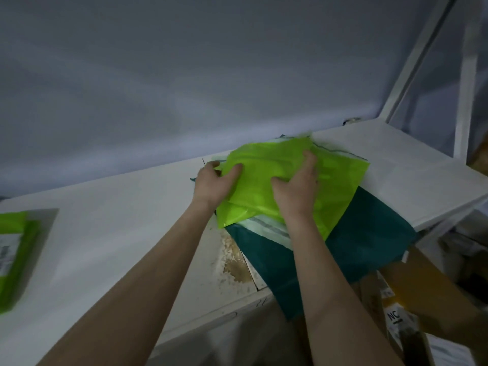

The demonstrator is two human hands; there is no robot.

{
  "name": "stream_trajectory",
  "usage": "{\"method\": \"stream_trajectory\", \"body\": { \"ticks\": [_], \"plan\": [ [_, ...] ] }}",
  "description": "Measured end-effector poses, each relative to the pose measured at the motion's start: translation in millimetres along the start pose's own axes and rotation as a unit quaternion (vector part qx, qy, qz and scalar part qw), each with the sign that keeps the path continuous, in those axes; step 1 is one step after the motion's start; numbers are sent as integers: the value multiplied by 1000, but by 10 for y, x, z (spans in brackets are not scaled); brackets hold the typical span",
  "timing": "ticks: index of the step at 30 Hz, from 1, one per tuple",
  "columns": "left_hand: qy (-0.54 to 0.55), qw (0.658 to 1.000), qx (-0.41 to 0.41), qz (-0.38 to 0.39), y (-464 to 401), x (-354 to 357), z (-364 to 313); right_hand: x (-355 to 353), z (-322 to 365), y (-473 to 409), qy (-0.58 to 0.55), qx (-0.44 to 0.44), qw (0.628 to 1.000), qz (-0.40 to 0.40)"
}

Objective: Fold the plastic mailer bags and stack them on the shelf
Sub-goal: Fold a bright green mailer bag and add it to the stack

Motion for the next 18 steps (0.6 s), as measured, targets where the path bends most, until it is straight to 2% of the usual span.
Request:
{"method": "stream_trajectory", "body": {
  "ticks": [3, 7, 12, 18],
  "plan": [
    [76, 997, -26, -2, 13, -243, 38, 72, 159, 55, -106, -35, 993, 32],
    [107, 993, -25, -45, 86, -817, 154, 376, 388, 228, -152, -74, 978, 127],
    [64, 994, 24, -82, 291, -1561, 404, 878, 590, 572, -99, -95, 961, 241],
    [-21, 994, 4, -104, 584, -2134, 1002, 1366, 676, 1065, 39, -160, 940, 300]
  ]
}}
Point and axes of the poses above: each hand's wrist, its own y-axis away from the middle knuckle, its own x-axis out of the palm, z = x × y, the point moved 8 cm from there along -y, towards the middle knuckle
